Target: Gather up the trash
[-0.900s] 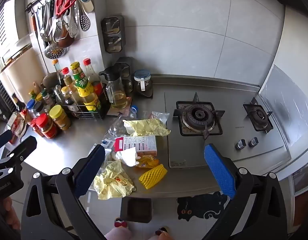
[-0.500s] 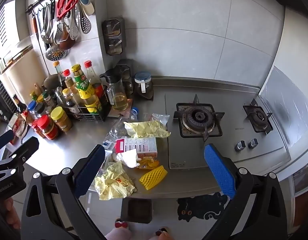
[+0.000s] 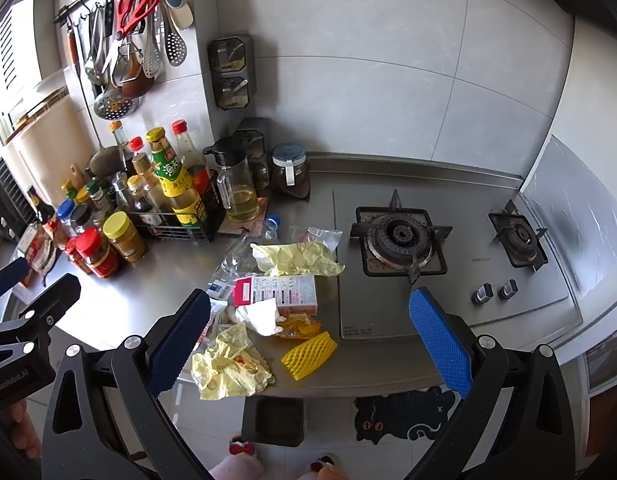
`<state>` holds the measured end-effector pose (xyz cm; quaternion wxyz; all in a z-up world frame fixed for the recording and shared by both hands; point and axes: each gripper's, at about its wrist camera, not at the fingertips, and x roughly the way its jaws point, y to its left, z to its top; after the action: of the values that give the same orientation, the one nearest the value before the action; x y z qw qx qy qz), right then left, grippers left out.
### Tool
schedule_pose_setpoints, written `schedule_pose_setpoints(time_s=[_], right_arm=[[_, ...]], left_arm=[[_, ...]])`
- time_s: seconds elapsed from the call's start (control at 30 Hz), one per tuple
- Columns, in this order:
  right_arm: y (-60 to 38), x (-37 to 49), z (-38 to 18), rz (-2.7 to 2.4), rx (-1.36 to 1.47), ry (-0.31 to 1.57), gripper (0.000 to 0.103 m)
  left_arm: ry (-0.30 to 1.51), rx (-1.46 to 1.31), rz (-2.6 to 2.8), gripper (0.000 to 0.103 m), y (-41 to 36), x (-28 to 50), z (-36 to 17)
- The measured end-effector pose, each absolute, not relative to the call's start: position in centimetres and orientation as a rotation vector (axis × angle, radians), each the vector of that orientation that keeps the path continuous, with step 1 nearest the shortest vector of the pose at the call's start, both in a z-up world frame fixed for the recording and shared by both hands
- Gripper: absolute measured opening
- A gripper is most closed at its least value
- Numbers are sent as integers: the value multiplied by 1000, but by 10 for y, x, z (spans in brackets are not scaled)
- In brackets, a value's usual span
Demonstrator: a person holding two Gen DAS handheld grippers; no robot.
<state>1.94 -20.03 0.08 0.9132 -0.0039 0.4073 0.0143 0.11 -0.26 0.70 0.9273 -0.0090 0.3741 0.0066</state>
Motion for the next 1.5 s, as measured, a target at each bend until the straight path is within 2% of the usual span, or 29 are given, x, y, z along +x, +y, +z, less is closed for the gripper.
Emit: schedule_pose_setpoints(time_s=[1.5], right_arm=[[-204, 23, -7, 28, -4, 849, 100]], left_arm=[[759, -8, 12, 95, -4, 6, 10]])
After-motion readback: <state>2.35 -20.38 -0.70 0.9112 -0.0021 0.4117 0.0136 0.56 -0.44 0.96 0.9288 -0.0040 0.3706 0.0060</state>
